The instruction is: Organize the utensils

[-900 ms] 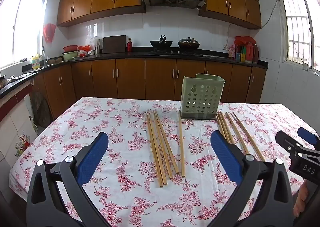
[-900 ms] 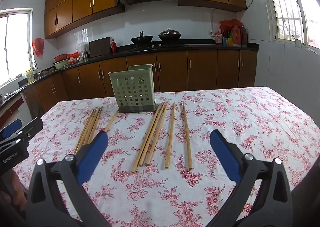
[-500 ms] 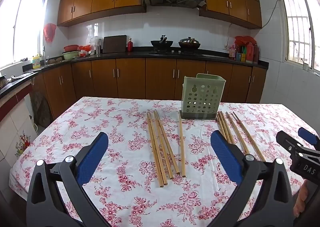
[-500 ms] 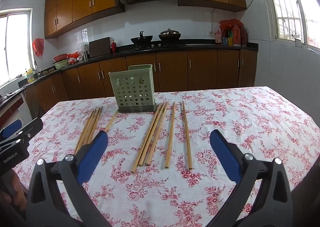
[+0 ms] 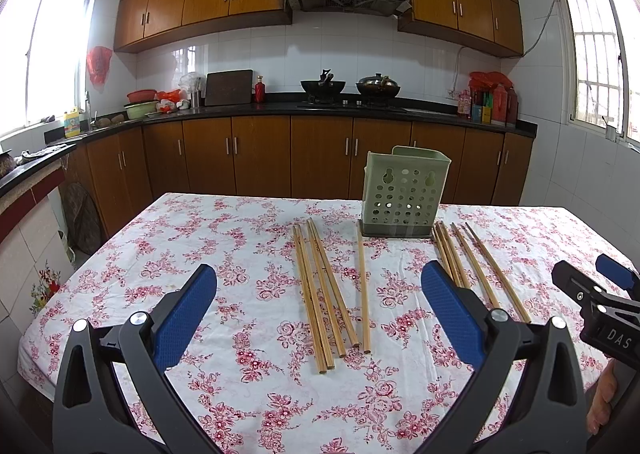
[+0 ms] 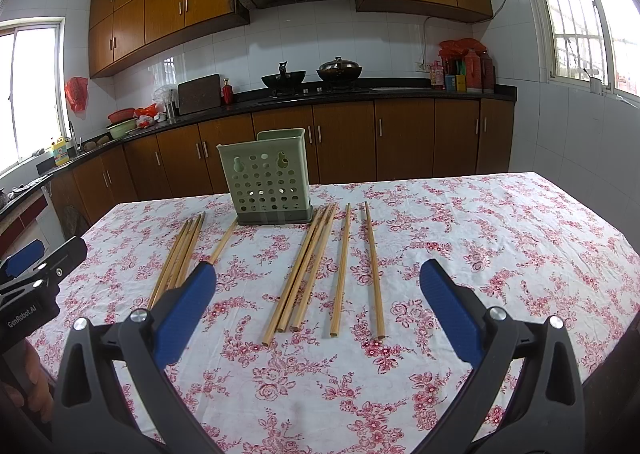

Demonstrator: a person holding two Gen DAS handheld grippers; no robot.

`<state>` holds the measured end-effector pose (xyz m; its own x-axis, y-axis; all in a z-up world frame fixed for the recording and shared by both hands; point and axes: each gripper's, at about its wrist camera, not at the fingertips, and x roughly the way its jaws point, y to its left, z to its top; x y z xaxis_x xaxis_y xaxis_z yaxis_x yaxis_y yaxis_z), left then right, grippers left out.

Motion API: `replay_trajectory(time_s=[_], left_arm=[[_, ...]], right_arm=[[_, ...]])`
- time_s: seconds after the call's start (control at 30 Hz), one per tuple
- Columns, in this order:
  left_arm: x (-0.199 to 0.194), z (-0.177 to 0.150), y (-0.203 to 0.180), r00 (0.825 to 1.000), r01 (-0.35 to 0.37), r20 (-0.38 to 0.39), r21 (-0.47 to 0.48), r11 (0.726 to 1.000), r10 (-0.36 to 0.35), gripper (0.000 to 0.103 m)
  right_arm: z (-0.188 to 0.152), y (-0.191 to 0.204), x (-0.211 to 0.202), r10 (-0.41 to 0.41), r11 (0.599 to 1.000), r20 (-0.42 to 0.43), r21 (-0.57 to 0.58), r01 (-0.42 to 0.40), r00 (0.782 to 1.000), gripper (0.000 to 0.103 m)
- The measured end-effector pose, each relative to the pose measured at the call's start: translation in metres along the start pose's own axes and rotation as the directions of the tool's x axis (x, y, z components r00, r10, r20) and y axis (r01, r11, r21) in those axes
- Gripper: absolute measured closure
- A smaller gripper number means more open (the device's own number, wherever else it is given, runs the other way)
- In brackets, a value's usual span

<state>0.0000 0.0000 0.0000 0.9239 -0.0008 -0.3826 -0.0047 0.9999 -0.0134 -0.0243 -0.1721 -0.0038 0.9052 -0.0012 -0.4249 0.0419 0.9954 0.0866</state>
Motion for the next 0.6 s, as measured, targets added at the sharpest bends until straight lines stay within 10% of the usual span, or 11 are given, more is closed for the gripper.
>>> replay_trajectory(time_s=[0.6], left_arm=[[-0.0001,-0.0001,0.0,1.0,0.0,0.0,0.0,1.0,0.0,0.002]], right_arm=[[-0.0005,0.0006,0.0007,0.001,1.0,-0.001,0.001,-0.001,1.0,0.004]])
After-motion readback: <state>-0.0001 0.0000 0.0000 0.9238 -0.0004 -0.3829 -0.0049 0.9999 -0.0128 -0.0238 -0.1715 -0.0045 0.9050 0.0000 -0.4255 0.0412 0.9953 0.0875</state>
